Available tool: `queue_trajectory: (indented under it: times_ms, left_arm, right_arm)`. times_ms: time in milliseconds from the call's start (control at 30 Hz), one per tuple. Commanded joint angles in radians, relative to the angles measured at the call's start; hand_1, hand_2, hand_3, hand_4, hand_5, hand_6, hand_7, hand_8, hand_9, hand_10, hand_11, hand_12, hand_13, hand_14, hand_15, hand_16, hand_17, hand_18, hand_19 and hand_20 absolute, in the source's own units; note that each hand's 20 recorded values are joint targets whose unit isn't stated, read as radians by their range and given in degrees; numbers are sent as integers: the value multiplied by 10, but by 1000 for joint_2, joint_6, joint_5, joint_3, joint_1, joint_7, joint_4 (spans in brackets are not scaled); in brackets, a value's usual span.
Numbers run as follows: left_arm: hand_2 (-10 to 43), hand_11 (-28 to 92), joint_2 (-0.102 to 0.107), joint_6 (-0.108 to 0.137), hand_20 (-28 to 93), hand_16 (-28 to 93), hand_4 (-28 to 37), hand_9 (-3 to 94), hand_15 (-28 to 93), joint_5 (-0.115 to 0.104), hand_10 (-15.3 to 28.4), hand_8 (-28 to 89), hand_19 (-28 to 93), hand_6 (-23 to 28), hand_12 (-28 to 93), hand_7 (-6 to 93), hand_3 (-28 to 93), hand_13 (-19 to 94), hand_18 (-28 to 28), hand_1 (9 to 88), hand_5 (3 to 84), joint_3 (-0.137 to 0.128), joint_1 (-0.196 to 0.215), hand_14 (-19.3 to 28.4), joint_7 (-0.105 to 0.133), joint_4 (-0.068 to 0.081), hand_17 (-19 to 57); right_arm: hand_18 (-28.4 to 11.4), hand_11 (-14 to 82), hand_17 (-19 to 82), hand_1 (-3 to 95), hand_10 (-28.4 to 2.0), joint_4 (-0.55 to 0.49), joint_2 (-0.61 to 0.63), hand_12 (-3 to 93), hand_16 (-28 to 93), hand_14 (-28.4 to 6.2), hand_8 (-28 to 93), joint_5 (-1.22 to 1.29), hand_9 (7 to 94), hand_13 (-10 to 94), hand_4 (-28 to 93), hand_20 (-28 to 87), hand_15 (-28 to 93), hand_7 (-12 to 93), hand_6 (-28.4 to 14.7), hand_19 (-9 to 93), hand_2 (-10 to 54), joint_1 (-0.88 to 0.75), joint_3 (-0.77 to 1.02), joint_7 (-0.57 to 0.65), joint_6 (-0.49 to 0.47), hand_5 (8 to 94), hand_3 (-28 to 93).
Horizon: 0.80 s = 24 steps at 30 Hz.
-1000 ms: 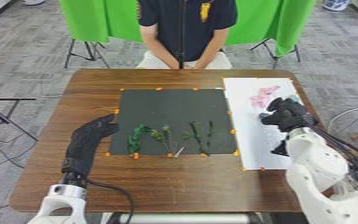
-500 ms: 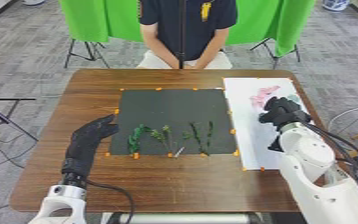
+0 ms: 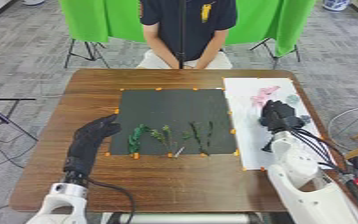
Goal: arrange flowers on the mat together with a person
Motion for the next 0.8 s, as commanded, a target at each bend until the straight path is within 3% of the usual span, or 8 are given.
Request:
queue_trajectory:
  times_ms: [33, 133, 233, 333, 400, 567, 800]
  left_arm:
    - [-10, 237, 31, 97, 172, 49, -176, 490, 226, -30, 132, -56, 81, 40, 175, 163, 588, 367, 121, 303, 480, -27, -3, 170, 58, 26, 27]
    - [-11, 236, 55, 164, 170, 46, -176, 486, 223, -80, 132, -56, 79, 41, 174, 165, 590, 368, 117, 302, 480, -33, 9, 169, 94, 25, 33]
    - [-8, 213, 72, 199, 169, 38, -176, 468, 209, -106, 135, -57, 77, 39, 163, 165, 597, 363, 111, 294, 478, -48, 28, 166, 105, 24, 40]
    - [-2, 204, 77, 209, 169, 37, -180, 462, 195, -121, 131, -59, 76, 38, 159, 164, 598, 358, 109, 284, 476, -63, 48, 164, 109, 28, 43]
    - [1, 201, 79, 229, 169, 39, -184, 463, 191, -131, 132, -59, 74, 38, 159, 162, 600, 359, 109, 281, 476, -67, 65, 163, 112, 30, 43]
    - [16, 203, 64, 249, 169, 43, -197, 471, 190, -138, 133, -58, 73, 37, 159, 162, 608, 362, 109, 271, 479, -78, 102, 164, 115, 31, 44]
    - [54, 206, 50, 255, 171, 43, -224, 476, 193, -147, 134, -59, 74, 36, 160, 162, 621, 365, 108, 255, 483, -64, 98, 165, 122, 43, 45]
  right_arm:
    - [-136, 154, 652, 943, -76, -48, 22, 280, 178, 4, 101, -3, 937, 937, 346, 351, 561, 185, 14, 932, -95, -34, -21, -13, -14, 843, -282]
    - [-141, 177, 658, 945, -76, -142, 49, 276, 174, 8, 105, 18, 937, 937, 356, 417, 598, 185, 13, 932, -95, -22, 0, -1, -32, 851, -283]
    - [-141, 180, 660, 945, -76, -223, 66, 277, 172, 10, 107, 52, 937, 937, 358, 451, 609, 183, 13, 932, -95, 30, 3, -11, -53, 854, -283]
    - [-145, 180, 658, 945, -77, -269, 67, 276, 175, 12, 110, 121, 937, 937, 358, 486, 623, 183, 13, 932, -95, 123, -35, -35, -82, 853, -283]
    - [-146, 174, 658, 945, -77, -271, 53, 276, 177, 13, 109, 165, 937, 937, 358, 501, 629, 181, 12, 932, -95, 199, -87, -72, -93, 854, -283]
    - [-148, 167, 656, 944, -77, -130, -71, 277, 179, 15, 108, 271, 937, 937, 363, 512, 635, 178, 13, 932, -95, 422, -298, -150, -133, 853, -283]
    - [-153, 164, 654, 942, -77, 56, -293, 277, 186, 15, 106, 210, 937, 937, 368, 538, 650, 177, 14, 932, -95, 539, -468, -263, -206, 853, -283]
